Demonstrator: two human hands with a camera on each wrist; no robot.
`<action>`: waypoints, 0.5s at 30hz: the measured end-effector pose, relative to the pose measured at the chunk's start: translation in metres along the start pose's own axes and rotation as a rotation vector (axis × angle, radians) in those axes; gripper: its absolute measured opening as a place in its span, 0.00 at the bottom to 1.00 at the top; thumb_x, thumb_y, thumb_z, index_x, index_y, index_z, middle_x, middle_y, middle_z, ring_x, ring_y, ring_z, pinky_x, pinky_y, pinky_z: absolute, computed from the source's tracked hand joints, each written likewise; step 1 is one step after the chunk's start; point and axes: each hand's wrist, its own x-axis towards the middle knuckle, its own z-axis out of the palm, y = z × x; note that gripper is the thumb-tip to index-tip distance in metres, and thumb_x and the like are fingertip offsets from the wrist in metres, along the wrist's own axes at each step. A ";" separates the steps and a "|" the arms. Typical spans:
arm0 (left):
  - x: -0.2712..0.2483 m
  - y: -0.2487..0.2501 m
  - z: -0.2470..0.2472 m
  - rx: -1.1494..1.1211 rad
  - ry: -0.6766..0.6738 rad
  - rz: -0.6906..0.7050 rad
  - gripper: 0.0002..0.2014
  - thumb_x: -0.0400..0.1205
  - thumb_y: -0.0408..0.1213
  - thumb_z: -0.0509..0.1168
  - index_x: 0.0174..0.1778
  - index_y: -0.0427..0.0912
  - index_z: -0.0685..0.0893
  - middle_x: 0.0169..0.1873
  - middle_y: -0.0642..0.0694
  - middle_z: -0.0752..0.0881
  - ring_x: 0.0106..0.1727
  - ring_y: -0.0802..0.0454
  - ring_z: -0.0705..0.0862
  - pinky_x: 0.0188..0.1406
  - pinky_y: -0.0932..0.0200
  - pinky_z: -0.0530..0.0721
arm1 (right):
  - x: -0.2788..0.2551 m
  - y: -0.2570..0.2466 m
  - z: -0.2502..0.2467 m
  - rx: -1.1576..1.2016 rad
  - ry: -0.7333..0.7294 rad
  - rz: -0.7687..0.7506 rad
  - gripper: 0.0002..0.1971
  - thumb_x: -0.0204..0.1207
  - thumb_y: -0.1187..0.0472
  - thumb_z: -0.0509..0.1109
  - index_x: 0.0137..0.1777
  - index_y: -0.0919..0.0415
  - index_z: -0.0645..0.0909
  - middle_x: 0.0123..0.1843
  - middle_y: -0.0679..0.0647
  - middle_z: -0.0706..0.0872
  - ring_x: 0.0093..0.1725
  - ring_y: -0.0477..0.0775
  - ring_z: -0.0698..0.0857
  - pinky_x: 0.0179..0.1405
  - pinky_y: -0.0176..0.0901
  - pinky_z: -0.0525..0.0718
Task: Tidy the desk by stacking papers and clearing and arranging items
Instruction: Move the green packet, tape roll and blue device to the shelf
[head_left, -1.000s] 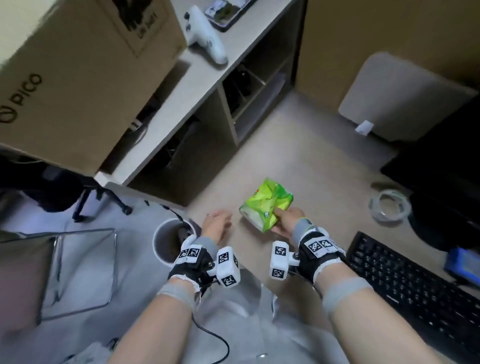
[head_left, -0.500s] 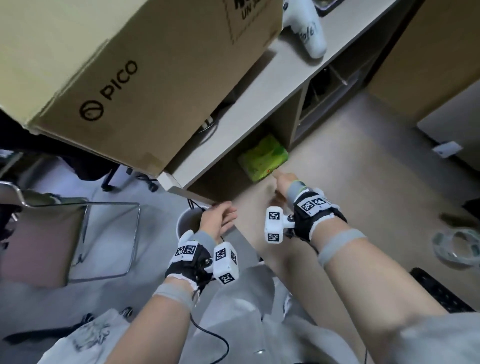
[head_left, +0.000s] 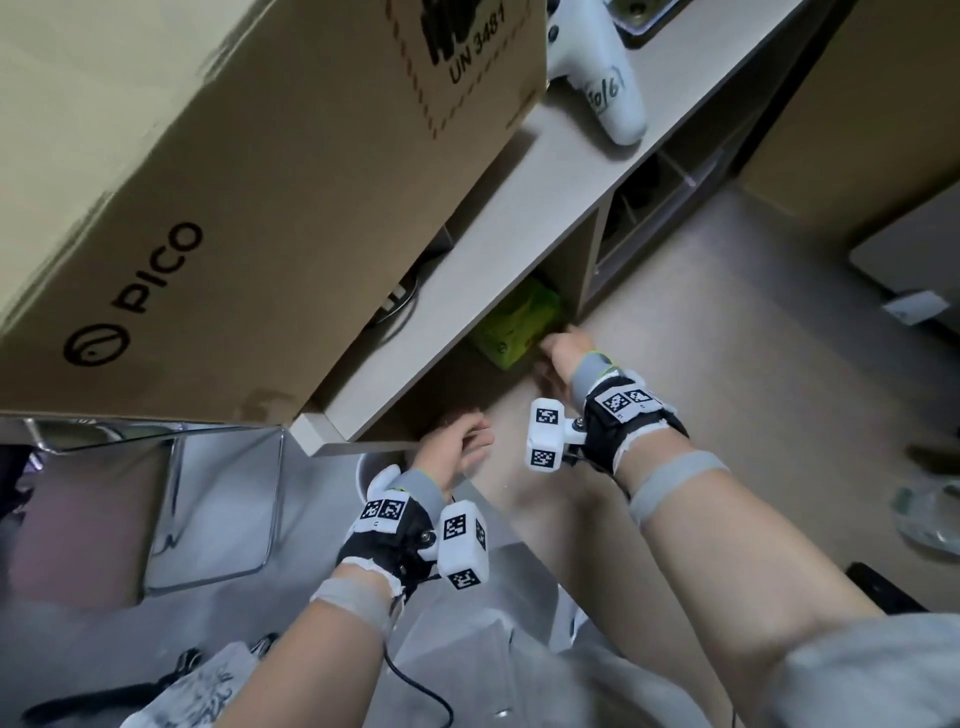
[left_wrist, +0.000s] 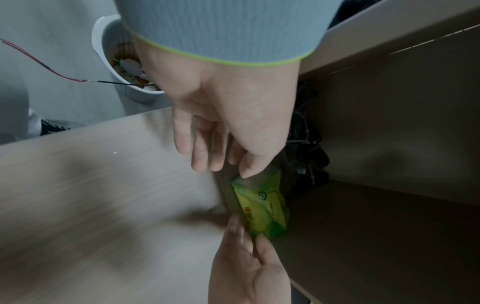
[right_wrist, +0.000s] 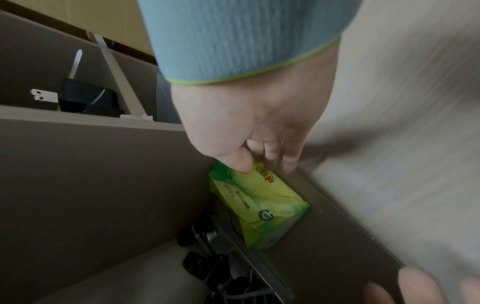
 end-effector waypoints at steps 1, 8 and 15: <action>0.000 0.000 0.001 -0.005 -0.001 0.002 0.06 0.82 0.36 0.67 0.40 0.40 0.83 0.35 0.45 0.80 0.36 0.53 0.77 0.35 0.65 0.75 | -0.002 0.001 0.000 -0.042 0.001 0.001 0.23 0.64 0.66 0.69 0.59 0.52 0.72 0.37 0.59 0.77 0.33 0.56 0.76 0.31 0.44 0.76; 0.000 -0.015 0.029 0.037 -0.036 0.056 0.08 0.83 0.24 0.60 0.42 0.39 0.78 0.33 0.41 0.78 0.30 0.53 0.70 0.16 0.67 0.68 | -0.045 0.031 -0.059 0.136 0.029 0.065 0.17 0.82 0.71 0.59 0.66 0.53 0.70 0.33 0.54 0.74 0.25 0.51 0.75 0.23 0.35 0.74; -0.010 -0.065 0.132 0.305 -0.219 -0.055 0.06 0.82 0.34 0.64 0.51 0.36 0.79 0.33 0.38 0.81 0.32 0.44 0.80 0.19 0.66 0.79 | -0.073 0.037 -0.235 0.134 0.660 0.036 0.35 0.65 0.56 0.65 0.71 0.32 0.60 0.48 0.60 0.87 0.36 0.63 0.88 0.42 0.56 0.90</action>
